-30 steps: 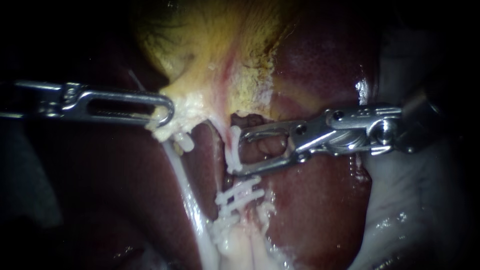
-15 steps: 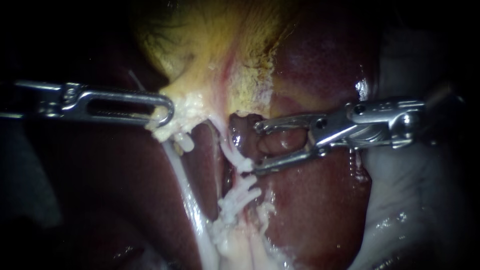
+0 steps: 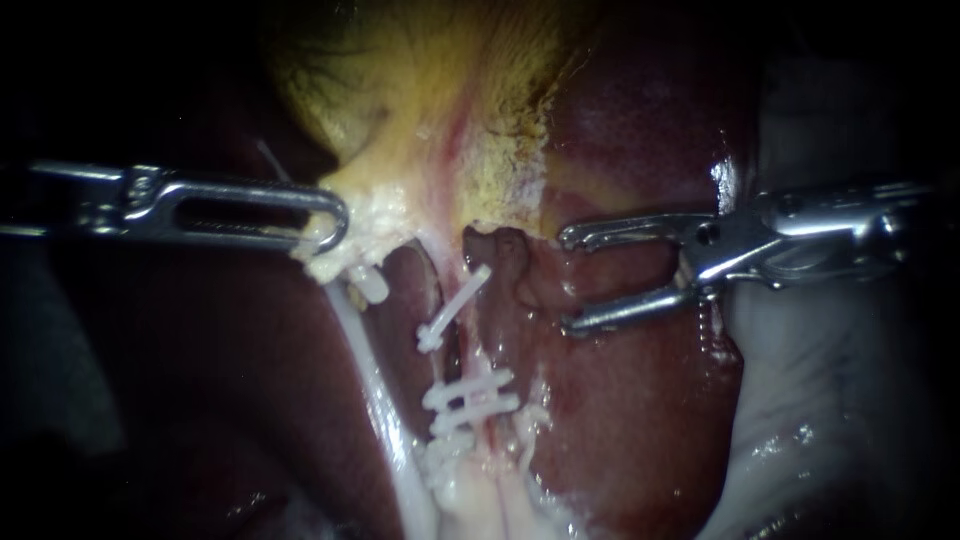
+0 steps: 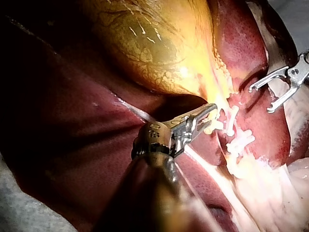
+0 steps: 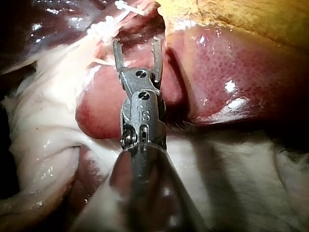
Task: Going back third clip right tube
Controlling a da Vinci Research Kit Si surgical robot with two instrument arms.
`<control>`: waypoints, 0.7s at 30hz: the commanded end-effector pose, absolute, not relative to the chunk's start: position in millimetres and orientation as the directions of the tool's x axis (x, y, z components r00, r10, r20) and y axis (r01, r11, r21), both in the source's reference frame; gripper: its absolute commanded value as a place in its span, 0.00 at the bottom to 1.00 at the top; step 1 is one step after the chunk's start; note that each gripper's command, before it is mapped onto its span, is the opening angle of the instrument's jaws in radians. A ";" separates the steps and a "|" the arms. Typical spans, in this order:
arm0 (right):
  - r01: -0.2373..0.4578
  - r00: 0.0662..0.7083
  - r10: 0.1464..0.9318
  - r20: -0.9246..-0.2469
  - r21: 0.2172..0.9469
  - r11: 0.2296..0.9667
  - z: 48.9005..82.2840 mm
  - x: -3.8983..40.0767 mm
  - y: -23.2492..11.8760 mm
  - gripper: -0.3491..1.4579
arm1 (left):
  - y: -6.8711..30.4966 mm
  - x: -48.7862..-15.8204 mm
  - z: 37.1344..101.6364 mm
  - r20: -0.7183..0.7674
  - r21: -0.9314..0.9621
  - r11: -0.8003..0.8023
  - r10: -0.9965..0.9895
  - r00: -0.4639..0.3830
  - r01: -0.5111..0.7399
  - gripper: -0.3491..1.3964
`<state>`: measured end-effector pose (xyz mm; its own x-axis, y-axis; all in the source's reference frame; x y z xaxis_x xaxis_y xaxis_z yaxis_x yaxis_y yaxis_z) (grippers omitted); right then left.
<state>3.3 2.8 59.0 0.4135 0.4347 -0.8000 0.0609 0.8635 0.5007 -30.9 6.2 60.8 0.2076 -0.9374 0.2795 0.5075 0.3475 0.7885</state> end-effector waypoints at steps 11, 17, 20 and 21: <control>0.066 0.414 0.419 -0.808 0.486 0.872 58.5 2.3 3.3 0.47 | 6.7 -34.0 66.1 0.285 0.773 0.360 -0.933 0.220 0.523 0.00; 0.064 0.411 0.421 -0.809 0.486 0.871 58.4 2.2 3.4 0.47 | 7.2 -35.5 69.3 0.291 0.764 0.374 -0.927 0.236 0.526 0.00; 0.067 0.411 0.416 -0.811 0.482 0.874 58.3 2.2 3.4 0.47 | 7.3 -35.9 70.7 0.285 0.761 0.373 -0.927 0.243 0.531 0.00; 0.066 0.411 0.417 -0.811 0.483 0.873 58.2 2.2 3.4 0.47 | 7.3 -35.9 71.2 0.280 0.762 0.370 -0.928 0.244 0.532 0.00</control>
